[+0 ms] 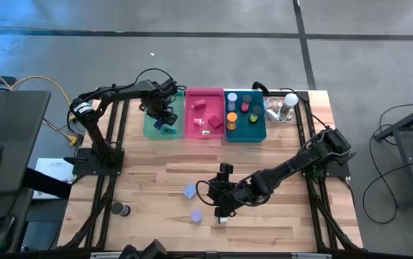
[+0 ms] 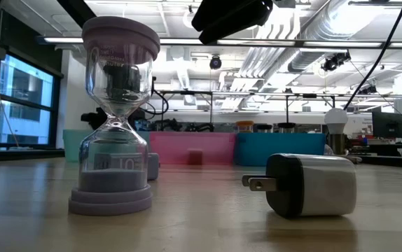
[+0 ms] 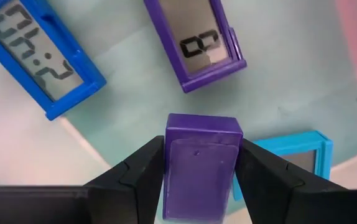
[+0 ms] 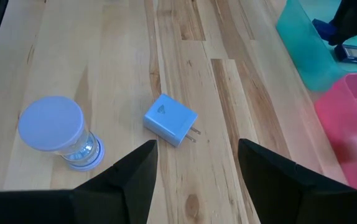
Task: Pick & Place Office items
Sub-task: Put the purple digital clock into the light blue bin, then put the light purple hourglass into the dark blue bin
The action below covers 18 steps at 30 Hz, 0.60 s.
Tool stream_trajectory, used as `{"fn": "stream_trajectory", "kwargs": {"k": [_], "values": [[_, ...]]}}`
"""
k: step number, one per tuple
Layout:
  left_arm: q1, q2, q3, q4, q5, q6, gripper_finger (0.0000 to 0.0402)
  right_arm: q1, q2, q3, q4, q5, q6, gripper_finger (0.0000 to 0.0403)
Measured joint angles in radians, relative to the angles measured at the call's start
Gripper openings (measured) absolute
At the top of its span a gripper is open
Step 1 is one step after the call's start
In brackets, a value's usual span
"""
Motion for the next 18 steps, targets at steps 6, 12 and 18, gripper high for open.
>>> {"fn": "stream_trajectory", "kwargs": {"k": [6,12,18], "values": [[0.0,0.0,0.0,-0.007,0.007,0.018,0.0235,0.0,0.0,0.0,0.0,0.0,0.001,0.0213],[0.004,-0.006,0.0,-0.02,0.007,0.021,0.0278,0.0,0.0,0.0,0.0,0.0,0.002,0.0213],[-0.012,-0.09,0.0,-0.056,0.007,0.021,0.0281,0.0,0.0,0.0,0.0,0.0,0.003,0.0213]]}}
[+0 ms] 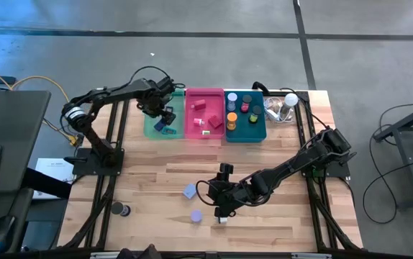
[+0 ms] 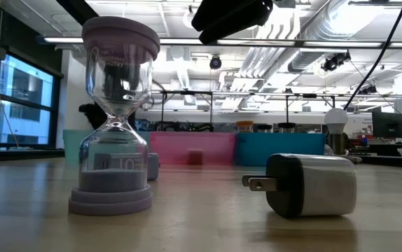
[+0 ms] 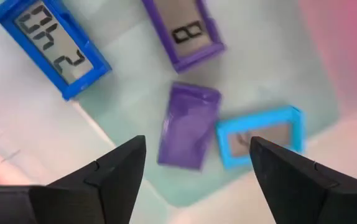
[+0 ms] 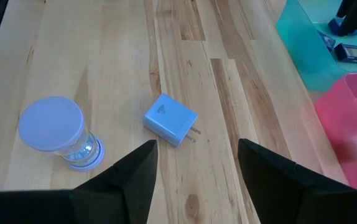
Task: Pick & Place Office items
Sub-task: Put the light purple hourglass into the dark blue bin
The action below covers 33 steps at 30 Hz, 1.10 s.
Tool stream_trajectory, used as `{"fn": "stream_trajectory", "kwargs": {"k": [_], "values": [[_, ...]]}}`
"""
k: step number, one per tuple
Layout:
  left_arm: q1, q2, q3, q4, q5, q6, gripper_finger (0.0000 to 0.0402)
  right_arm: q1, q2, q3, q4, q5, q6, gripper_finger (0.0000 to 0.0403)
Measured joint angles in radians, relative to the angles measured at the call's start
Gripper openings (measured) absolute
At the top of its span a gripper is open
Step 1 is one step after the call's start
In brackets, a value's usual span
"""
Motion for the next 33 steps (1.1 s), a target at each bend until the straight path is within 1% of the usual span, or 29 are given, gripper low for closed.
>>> {"fn": "stream_trajectory", "kwargs": {"k": [5,9,13,16,20,22,25,33], "values": [[-0.048,-0.139,0.0,-0.048,0.001,0.019,0.0281,0.0,0.0,0.0,0.001,0.0,0.0,0.0213],[-0.122,-0.274,0.0,-0.087,0.002,0.006,0.0281,0.0,0.0,0.0,0.002,0.002,0.0,0.0213],[-0.231,-0.413,0.001,-0.101,0.002,-0.014,0.0281,0.0,0.0,0.0,0.003,-0.002,0.004,0.0213],[-0.332,-0.508,0.001,-0.101,0.002,-0.043,0.0281,0.0,0.0,0.0,0.005,-0.033,0.004,0.0213],[-0.472,-0.602,0.002,-0.099,-0.005,-0.096,0.0281,0.0,0.0,0.0,0.023,-0.036,0.002,0.0213],[-0.539,-0.631,0.002,-0.094,-0.017,-0.124,0.0281,0.0,0.0,0.0,0.046,-0.011,0.001,0.0213],[-0.641,-0.653,0.002,-0.093,-0.064,-0.177,0.0281,0.0,0.0,0.0,0.058,0.007,-0.006,0.0213],[-0.843,-0.638,0.002,-0.093,-0.161,-0.285,0.0281,0.0,0.0,0.0,0.094,0.031,-0.019,0.022]]}}
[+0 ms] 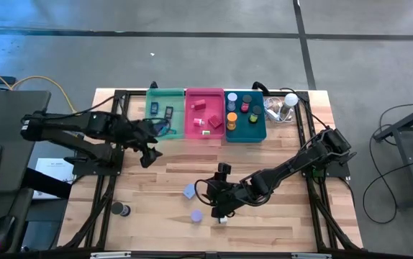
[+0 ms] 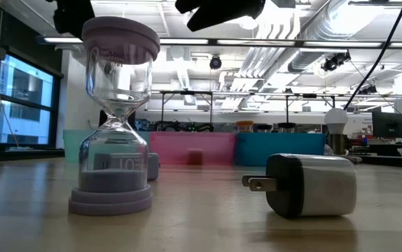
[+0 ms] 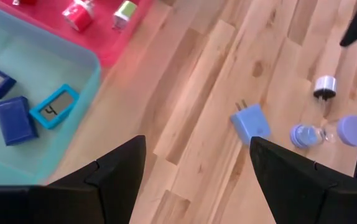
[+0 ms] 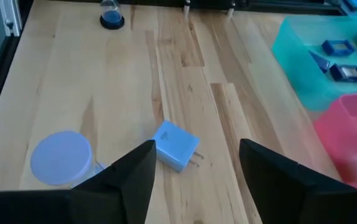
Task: Pick & Place Office items
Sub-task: Put the light purple hourglass into the dark blue bin
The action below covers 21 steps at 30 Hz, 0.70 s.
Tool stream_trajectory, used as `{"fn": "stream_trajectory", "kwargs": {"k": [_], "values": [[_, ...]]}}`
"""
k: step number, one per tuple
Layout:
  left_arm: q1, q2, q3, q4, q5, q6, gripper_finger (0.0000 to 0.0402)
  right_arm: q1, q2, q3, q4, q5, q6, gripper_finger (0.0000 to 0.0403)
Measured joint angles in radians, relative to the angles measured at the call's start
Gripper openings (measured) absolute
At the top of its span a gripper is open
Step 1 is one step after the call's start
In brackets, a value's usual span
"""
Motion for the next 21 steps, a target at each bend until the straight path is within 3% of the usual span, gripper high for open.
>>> {"fn": "stream_trajectory", "kwargs": {"k": [9,16,21], "values": [[-0.206,0.045,0.0,0.0,-0.086,-0.108,0.0281,0.01,0.0,0.0,0.041,-0.019,-0.044,0.0252],[-0.326,0.059,0.0,0.0,-0.178,-0.171,0.0281,0.01,0.001,0.024,0.084,-0.171,-0.123,0.0295],[-0.384,0.063,0.0,-0.001,-0.223,-0.212,0.0281,0.016,0.001,0.082,0.07,-0.213,-0.144,0.0297]]}}
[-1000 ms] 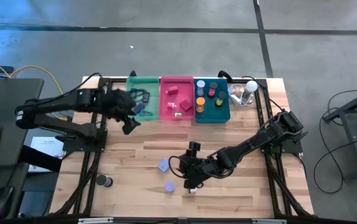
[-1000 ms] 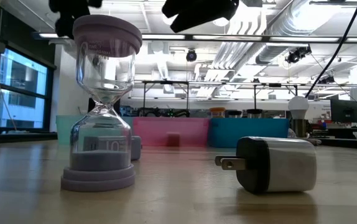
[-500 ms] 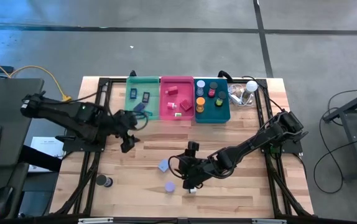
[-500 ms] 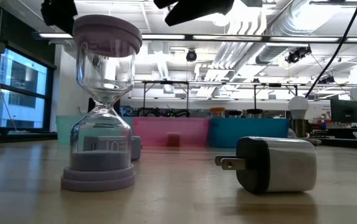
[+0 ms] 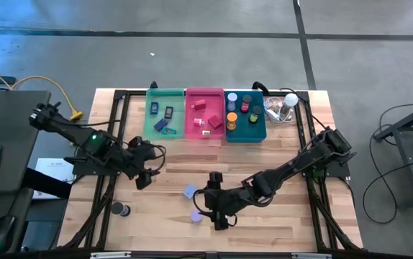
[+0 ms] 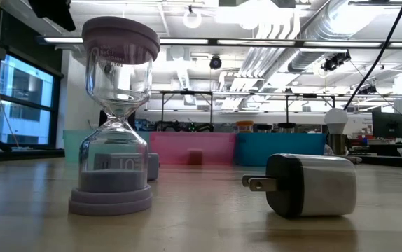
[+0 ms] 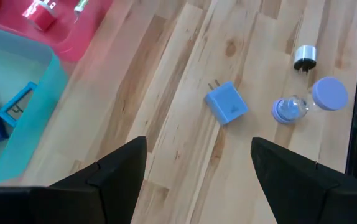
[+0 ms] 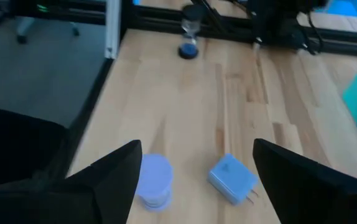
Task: Pick & Place Office items
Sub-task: Put the light purple hourglass into the dark blue bin
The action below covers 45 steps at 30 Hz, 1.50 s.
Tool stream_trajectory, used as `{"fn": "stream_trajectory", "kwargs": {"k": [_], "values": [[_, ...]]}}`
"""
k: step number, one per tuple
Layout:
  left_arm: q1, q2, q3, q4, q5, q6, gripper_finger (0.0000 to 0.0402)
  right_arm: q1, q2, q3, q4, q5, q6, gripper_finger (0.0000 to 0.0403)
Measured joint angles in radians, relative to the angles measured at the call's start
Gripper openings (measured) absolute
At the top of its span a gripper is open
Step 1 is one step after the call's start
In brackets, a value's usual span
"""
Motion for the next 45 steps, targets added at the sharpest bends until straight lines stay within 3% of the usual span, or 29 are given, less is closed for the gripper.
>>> {"fn": "stream_trajectory", "kwargs": {"k": [13,20,26,45], "values": [[-0.127,0.111,-0.002,-0.002,-0.044,-0.068,0.0281,-0.004,0.048,0.055,0.063,-0.103,-0.037,0.0286],[-0.183,0.176,-0.002,0.009,-0.053,-0.111,0.0281,0.006,0.194,0.284,-0.156,-0.08,-0.048,0.0286],[-0.225,0.209,-0.002,0.023,-0.084,-0.111,0.0281,0.004,0.302,0.425,-0.362,-0.035,0.058,0.0286],[-0.35,0.21,-0.002,0.033,-0.145,-0.161,0.0281,0.013,0.409,0.436,-0.326,-0.021,0.138,0.0286]]}}
